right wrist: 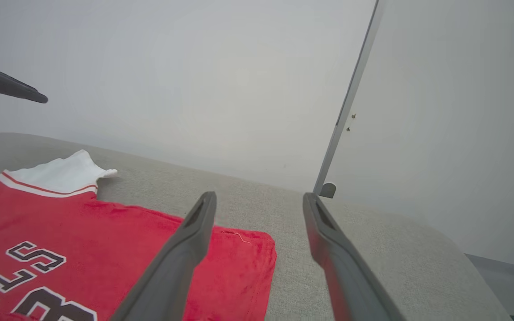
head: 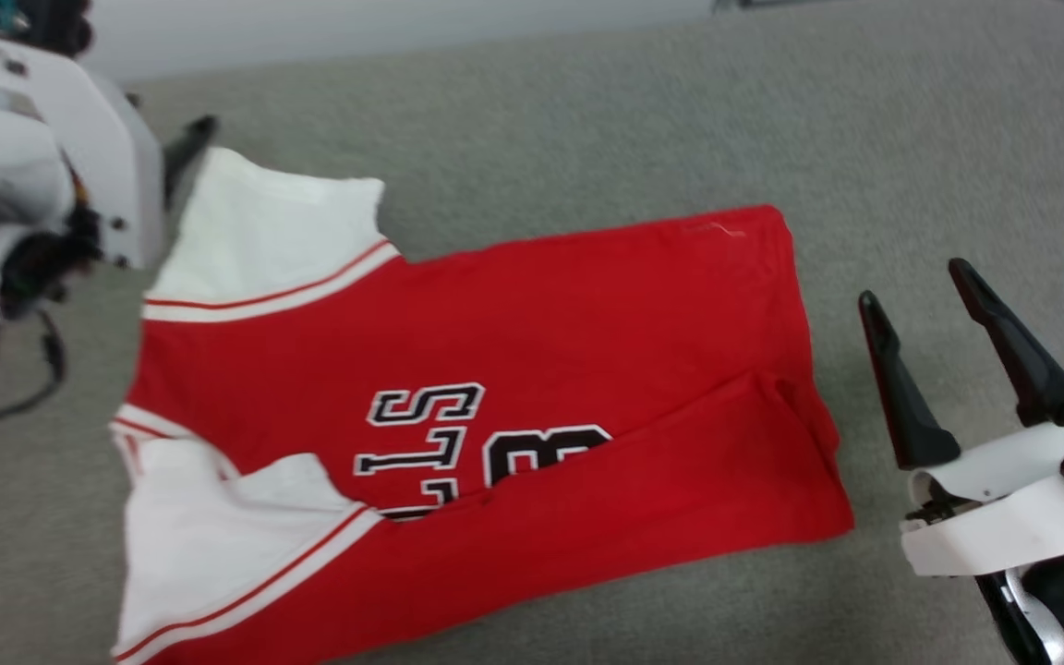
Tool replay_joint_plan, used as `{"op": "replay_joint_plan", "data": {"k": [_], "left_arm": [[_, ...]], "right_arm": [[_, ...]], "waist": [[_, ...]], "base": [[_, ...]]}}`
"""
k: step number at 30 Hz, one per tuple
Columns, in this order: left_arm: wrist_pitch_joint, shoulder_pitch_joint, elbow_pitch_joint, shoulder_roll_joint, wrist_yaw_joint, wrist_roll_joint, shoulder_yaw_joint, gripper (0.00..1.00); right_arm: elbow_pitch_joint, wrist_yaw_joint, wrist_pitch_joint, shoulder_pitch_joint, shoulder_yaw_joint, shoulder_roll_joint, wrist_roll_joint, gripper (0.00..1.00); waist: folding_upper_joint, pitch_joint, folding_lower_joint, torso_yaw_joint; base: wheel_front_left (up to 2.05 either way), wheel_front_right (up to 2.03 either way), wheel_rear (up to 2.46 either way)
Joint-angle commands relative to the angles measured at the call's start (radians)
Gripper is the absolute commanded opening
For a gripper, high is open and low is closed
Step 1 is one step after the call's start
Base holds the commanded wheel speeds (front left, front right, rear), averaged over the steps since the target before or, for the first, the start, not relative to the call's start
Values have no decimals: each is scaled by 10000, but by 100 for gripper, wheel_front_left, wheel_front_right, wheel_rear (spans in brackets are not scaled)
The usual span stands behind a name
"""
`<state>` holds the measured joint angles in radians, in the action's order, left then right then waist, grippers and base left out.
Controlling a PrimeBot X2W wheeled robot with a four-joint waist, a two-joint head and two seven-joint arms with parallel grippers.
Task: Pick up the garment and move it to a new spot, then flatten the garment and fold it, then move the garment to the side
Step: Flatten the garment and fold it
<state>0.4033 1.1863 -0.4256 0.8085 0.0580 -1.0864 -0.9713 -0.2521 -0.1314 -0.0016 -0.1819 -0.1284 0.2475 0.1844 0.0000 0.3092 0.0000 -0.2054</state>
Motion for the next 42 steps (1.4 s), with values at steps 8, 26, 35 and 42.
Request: {"op": "replay_joint_plan", "data": {"k": [8,26,35,42], "left_arm": [[1948,1174,-920,500,-676,313,-485,100],[4719,1220,-2314,207,-259,-614,-782,0],[4079,1649,-2027,-113,-313,-422,-613,0],[3791,1890,-2136,-661,-445,-345,-624,0]], "right_arm": [[94,15,-344,-405,-236,-261,162,100],[202,15,-249,-679,-270,-392,418,100],[345,15,670,-1267,-176,-121,947,100],[790,15,1855,-2744,-347,445,1476,100]], "waist": [[0,1770,0,-1324],[0,2254,0,-1352],[0,2147,0,-1142],[0,2122,0,-675]], "base": [[0,0,0],[0,0,0],[0,0,0],[0,0,0]]}}
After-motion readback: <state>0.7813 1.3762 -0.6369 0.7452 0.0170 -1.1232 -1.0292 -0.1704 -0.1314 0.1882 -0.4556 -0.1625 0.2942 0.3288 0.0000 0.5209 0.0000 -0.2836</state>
